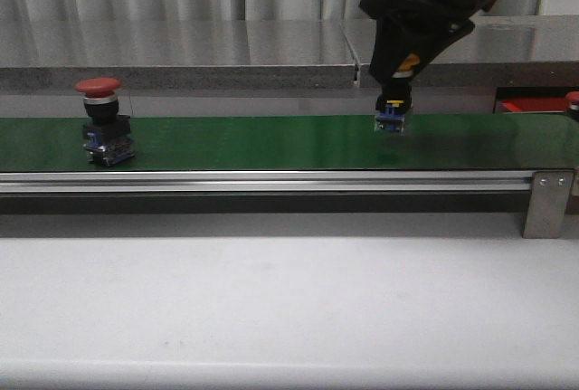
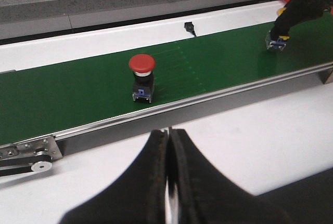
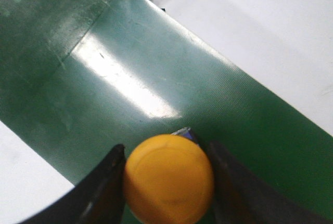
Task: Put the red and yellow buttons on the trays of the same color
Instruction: 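Lower the right gripper onto the yellow button on the belt and grasp it, then carry the yellow button into the yellow tray and release it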
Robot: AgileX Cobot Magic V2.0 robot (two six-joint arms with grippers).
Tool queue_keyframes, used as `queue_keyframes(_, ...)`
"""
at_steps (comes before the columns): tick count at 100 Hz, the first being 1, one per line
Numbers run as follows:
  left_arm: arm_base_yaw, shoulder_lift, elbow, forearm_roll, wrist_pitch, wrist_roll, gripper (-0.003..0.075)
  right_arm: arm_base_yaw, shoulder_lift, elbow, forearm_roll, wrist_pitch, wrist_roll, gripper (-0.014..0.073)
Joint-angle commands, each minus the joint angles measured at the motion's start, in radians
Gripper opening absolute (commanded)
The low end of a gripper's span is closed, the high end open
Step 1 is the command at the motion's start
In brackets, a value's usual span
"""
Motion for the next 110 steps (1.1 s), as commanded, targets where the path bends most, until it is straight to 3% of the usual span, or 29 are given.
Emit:
queue_keyframes(1,-0.008,0.003,-0.024,-0.021,-0.064,-0.002,-0.002,-0.021,-0.115,0.001,0.019,-0.058,0.009,0.0059)
queue_keyframes(27,-0.008,0.003,-0.024,-0.021,-0.064,-0.002,-0.002,-0.124,-0.271,0.115,0.021,-0.079,0.057,0.0059)
queue_keyframes(57,-0.008,0.003,-0.024,-0.021,-0.064,-0.002,-0.002,-0.332,-0.418,0.224,0.021,-0.096,0.058,0.0059)
queue_keyframes(85,-0.008,0.003,-0.024,-0.021,-0.064,-0.002,-0.002,-0.543,-0.431,0.27,0.019,-0.104,0.061,0.0059)
queue_keyframes(110,-0.008,0.003,-0.024,-0.021,-0.064,-0.002,-0.002,-0.679,-0.43,0.381,0.018,-0.237,0.14,0.0059)
